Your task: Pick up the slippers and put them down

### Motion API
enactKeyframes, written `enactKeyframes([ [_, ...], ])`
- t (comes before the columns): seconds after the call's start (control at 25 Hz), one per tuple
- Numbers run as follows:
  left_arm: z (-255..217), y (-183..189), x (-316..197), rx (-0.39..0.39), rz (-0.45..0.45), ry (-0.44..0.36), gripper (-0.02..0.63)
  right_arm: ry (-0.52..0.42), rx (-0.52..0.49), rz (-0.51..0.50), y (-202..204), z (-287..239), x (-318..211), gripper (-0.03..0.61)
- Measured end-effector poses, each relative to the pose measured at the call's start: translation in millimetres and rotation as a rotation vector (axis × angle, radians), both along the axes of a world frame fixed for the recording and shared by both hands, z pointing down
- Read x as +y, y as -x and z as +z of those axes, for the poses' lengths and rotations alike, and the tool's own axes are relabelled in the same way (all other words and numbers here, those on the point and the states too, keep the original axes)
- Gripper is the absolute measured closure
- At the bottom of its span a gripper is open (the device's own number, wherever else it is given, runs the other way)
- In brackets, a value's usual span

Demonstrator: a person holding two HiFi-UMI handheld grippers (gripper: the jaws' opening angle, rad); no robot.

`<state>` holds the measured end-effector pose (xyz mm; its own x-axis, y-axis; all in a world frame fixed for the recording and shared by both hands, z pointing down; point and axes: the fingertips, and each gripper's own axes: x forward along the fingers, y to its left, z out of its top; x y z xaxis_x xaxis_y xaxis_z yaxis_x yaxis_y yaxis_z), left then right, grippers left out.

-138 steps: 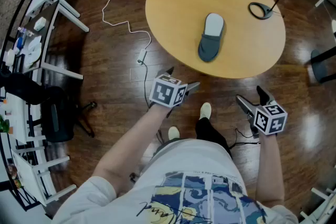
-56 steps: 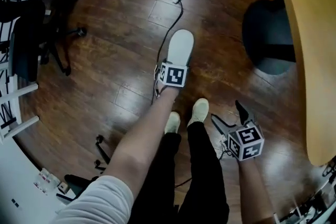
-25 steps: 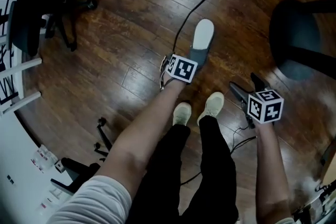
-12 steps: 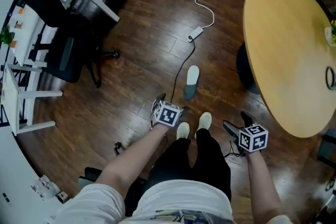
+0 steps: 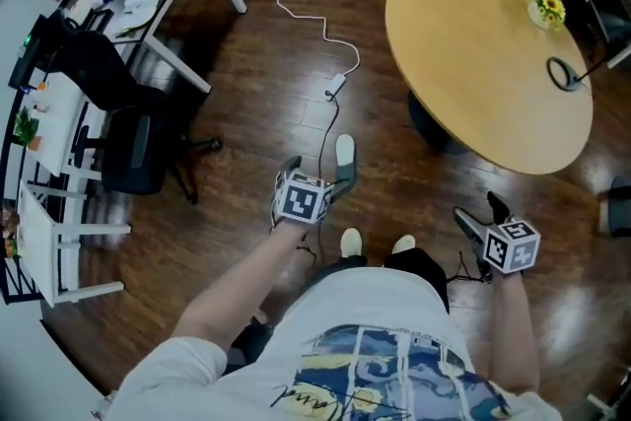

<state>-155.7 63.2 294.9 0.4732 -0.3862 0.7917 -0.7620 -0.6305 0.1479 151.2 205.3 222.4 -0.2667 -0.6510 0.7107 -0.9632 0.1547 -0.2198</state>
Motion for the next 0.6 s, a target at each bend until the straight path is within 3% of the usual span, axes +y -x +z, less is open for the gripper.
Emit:
enactKeyframes([
  [0.2,-46.0,-27.0,44.8,0.041,0.033,-0.041,0.074,-0.085,0.012,0.113,-46.4,-34.4,65.2,0.155],
  [0.36,-70.7,-49.2,71.0,0.026,0.050,-0.063,0.074,-0.102,0.018,0.147,-73.9,-49.8,104.5,0.156],
  [0.6,-101.1,-114.9,115.8,0.041,0.094,-0.074,0.074,-0.133,0.025,0.191,-128.0,-67.9,161.5,0.156],
])
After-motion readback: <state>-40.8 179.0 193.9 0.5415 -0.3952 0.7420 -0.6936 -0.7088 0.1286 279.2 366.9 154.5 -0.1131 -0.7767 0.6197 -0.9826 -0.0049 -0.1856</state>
